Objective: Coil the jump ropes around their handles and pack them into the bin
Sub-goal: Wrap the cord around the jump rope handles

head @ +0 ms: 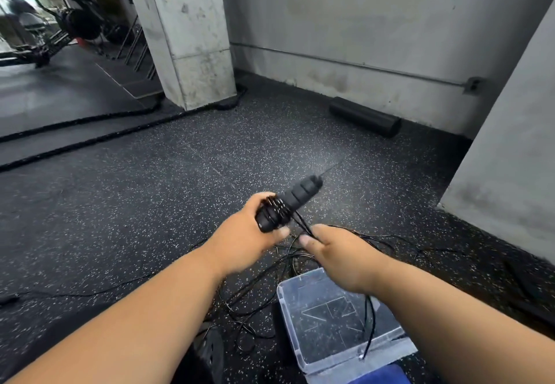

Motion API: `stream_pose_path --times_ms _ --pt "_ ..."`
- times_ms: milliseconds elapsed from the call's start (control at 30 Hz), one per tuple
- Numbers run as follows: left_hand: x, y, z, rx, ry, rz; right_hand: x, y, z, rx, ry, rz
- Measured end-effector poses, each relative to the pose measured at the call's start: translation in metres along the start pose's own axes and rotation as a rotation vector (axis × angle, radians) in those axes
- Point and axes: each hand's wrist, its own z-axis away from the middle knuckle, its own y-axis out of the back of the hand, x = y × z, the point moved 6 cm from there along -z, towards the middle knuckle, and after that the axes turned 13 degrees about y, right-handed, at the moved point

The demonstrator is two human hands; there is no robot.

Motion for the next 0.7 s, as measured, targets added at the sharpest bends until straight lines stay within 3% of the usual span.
stream_pose_path --times_ms 100,200,333,467,567,700 --pt "-0.019 -0.013 -0.006 -0.034 0.017 -0.512 -0.027 -0.005 0.006 -0.211 0.086 0.406" --pt "-0.018 -0.040 0.007 -0.260 -0.055 -0.678 -0.045 0.010 0.011 -0.257 0.122 0.420" --pt "0.004 -0.053 0.028 -0.508 -0.108 -0.443 -0.023 0.056 0.005 -0.127 0.071 0.101" --pt "0.020 -0.036 0.039 -0.711 -0.128 0.106 0.027 0.044 0.006 -0.042 -0.005 -0.417" --pt "0.022 -0.026 0.032 -0.609 -0.101 0.309 0.035 0.011 0.003 -0.012 -0.088 -0.588" --pt "-0.008 -0.013 -0.002 -0.261 0.093 0.198 0.015 0.003 -0.002 0.044 -0.067 -0.188"
